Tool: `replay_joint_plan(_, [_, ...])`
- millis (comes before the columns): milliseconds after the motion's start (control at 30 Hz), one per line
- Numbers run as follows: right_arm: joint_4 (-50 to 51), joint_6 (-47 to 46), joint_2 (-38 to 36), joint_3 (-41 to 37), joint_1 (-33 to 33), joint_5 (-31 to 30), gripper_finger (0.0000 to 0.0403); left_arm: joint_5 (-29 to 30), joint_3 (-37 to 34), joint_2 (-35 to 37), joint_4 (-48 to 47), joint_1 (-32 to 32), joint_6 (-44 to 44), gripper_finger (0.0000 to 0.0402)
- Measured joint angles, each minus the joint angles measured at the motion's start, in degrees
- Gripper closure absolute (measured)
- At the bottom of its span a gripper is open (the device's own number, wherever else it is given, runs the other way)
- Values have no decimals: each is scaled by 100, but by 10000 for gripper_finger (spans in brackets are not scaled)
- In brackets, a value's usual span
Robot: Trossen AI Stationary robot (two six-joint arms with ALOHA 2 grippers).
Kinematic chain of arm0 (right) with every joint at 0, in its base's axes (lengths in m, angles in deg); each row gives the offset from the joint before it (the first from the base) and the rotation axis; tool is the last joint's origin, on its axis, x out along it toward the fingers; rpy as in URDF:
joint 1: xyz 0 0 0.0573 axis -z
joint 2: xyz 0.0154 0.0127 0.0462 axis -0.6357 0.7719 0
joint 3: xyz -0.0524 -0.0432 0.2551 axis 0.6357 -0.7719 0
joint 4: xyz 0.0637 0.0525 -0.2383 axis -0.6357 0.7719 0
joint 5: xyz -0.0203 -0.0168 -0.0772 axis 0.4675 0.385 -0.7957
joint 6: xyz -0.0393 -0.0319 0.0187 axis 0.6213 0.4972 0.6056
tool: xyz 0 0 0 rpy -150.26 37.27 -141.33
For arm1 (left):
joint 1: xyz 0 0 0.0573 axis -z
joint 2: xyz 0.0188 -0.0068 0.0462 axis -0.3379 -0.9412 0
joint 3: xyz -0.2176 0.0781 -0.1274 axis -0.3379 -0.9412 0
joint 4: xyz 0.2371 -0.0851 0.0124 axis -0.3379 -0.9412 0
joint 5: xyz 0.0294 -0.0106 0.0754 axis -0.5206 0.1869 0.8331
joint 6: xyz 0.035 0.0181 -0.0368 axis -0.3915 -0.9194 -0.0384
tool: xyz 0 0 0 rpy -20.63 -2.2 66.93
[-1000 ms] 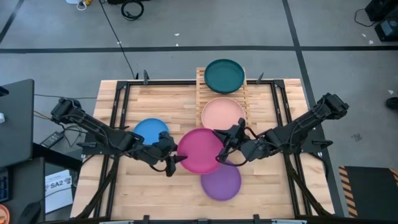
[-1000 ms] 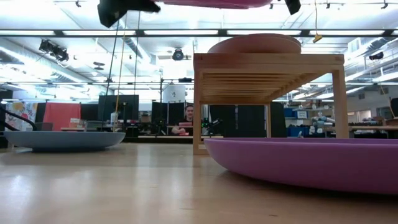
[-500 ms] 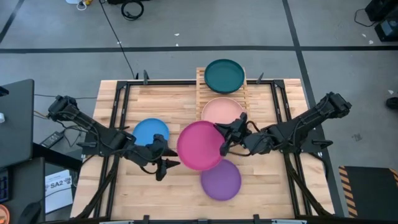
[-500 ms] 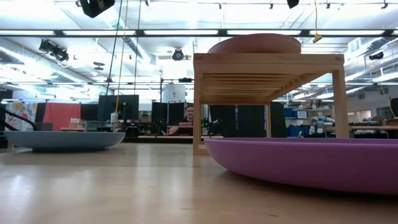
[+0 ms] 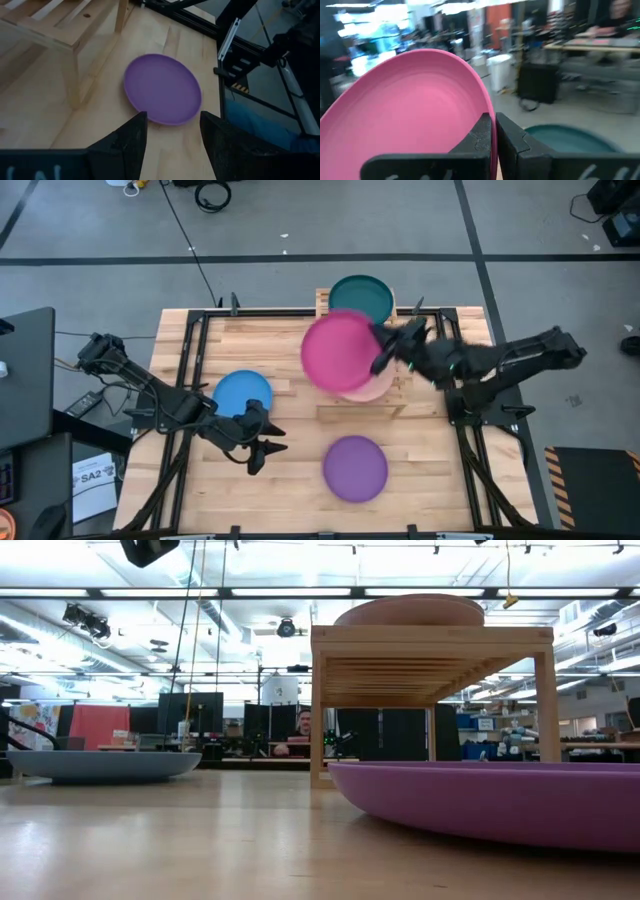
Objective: Place and stack plates onto a shelf
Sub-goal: Stack the pink plate on top of the dark green plate
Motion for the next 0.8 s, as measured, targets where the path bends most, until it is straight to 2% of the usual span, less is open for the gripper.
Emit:
replay_joint_plan(233, [10,482,-535,0,1310,25,388,9,0,0,3,-5,-1,214])
replay_joint_plan(333, [35,490,-588,0,1956,275,388,9,0,0,3,-7,0,214])
replay_joint_plan(433, [92,399,-539,0,2630,799,388,11,0,0,6,-7,0,214])
replay_joint_plan(800, [429,-818,43,-9,4947,3387,388,10,2,-2,9,-7,7,214])
